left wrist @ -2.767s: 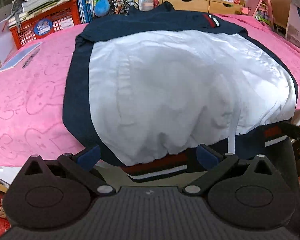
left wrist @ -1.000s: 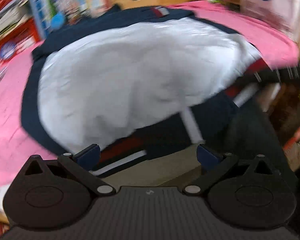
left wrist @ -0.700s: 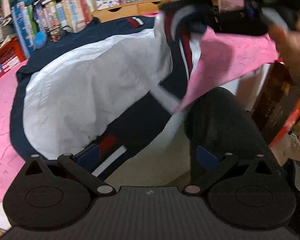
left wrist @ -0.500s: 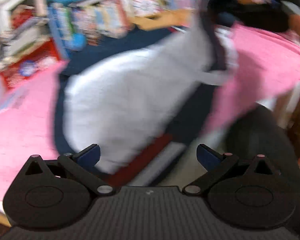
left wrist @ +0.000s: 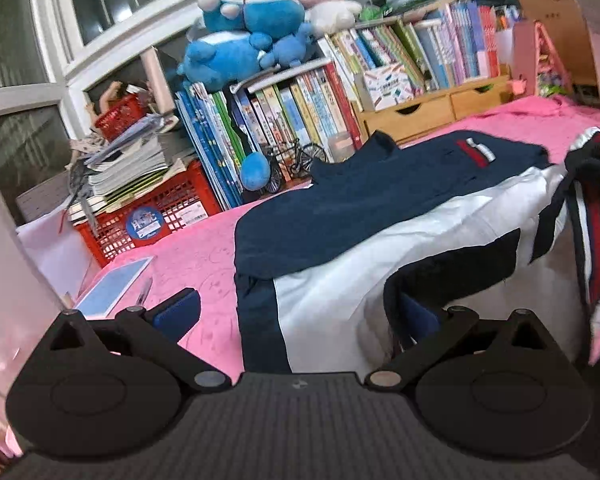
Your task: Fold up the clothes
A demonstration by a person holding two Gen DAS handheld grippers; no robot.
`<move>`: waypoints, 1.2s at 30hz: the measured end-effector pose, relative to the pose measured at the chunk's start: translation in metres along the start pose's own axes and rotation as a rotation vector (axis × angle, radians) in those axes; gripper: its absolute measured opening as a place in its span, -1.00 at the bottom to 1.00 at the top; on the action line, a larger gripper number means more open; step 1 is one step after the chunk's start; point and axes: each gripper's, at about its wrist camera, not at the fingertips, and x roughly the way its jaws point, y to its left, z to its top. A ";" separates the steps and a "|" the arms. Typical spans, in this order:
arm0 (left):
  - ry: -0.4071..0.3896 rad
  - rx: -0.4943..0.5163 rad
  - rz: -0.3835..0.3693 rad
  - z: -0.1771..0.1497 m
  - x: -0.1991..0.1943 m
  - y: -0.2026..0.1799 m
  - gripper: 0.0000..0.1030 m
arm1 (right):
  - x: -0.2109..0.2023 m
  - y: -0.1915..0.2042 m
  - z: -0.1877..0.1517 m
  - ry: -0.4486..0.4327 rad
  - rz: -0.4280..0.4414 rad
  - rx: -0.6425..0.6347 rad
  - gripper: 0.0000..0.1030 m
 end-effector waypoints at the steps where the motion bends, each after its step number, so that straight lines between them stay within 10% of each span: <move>1: -0.005 0.009 0.004 0.005 0.007 0.002 1.00 | 0.009 -0.003 0.004 0.009 -0.002 0.012 -0.62; 9: 0.086 -0.095 -0.084 0.039 0.077 0.046 1.00 | 0.083 -0.026 0.040 0.085 -0.016 0.110 -0.29; 14: 0.172 -0.085 -0.082 0.031 0.122 0.046 1.00 | 0.057 0.012 0.029 -0.017 0.013 -0.227 0.85; 16: 0.199 -0.081 -0.080 0.024 0.137 0.044 1.00 | 0.035 0.035 0.008 -0.091 0.016 -0.470 0.99; 23: 0.232 -0.118 -0.129 0.020 0.150 0.053 1.00 | 0.037 0.087 -0.049 0.044 0.248 -0.767 0.65; 28: 0.169 -0.193 -0.220 0.035 0.119 0.087 1.00 | 0.105 0.097 -0.063 0.147 0.093 -0.689 0.00; 34: 0.085 -0.207 -0.360 0.021 0.073 0.103 1.00 | 0.121 0.093 -0.053 0.085 0.067 -0.560 0.16; 36: 0.108 -0.186 -0.397 0.009 0.072 0.096 1.00 | 0.107 0.092 -0.047 0.030 0.089 -0.565 0.51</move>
